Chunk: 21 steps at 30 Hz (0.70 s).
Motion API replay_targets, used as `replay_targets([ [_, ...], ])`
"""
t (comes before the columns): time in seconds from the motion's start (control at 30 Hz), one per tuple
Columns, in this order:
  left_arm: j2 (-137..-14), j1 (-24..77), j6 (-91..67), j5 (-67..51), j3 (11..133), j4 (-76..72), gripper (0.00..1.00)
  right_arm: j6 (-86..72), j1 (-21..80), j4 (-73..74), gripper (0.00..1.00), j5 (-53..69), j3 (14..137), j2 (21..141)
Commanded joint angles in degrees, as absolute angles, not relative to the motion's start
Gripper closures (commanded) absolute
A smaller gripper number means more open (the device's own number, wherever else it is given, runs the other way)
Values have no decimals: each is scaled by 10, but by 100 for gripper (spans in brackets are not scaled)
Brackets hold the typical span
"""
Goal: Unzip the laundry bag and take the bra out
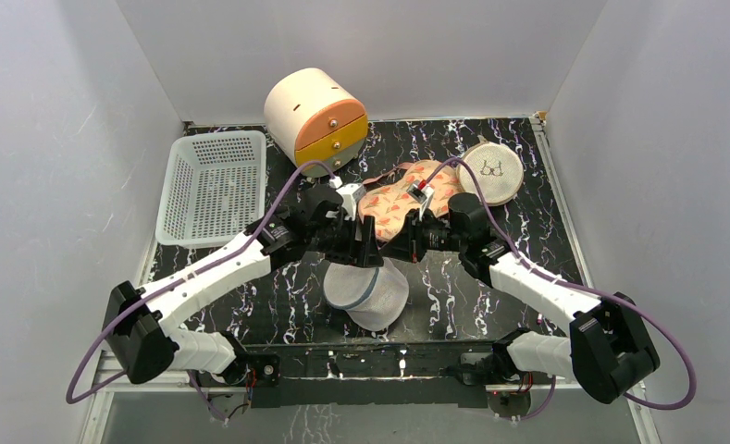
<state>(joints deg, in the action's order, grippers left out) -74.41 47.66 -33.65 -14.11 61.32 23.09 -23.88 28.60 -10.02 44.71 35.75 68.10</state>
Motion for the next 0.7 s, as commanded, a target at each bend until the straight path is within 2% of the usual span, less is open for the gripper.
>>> replay_targets([
  [0.0, -761, 485, -360, -141, 639, 234, 39, -232, 291, -115, 100, 437, 386, 671],
  [0.27, -794, 487, -324, -119, 660, 242, 63, -226, 293, -105, 100, 432, 393, 677],
  [0.43, -822, 486, -266, -84, 704, 298, 89, -219, 294, -91, 100, 416, 401, 677],
  [0.57, -824, 486, -193, -81, 738, 323, 100, -217, 293, -80, 100, 380, 403, 670],
  [0.67, -819, 486, -127, -83, 748, 333, 100, -223, 288, -79, 100, 363, 403, 667],
])
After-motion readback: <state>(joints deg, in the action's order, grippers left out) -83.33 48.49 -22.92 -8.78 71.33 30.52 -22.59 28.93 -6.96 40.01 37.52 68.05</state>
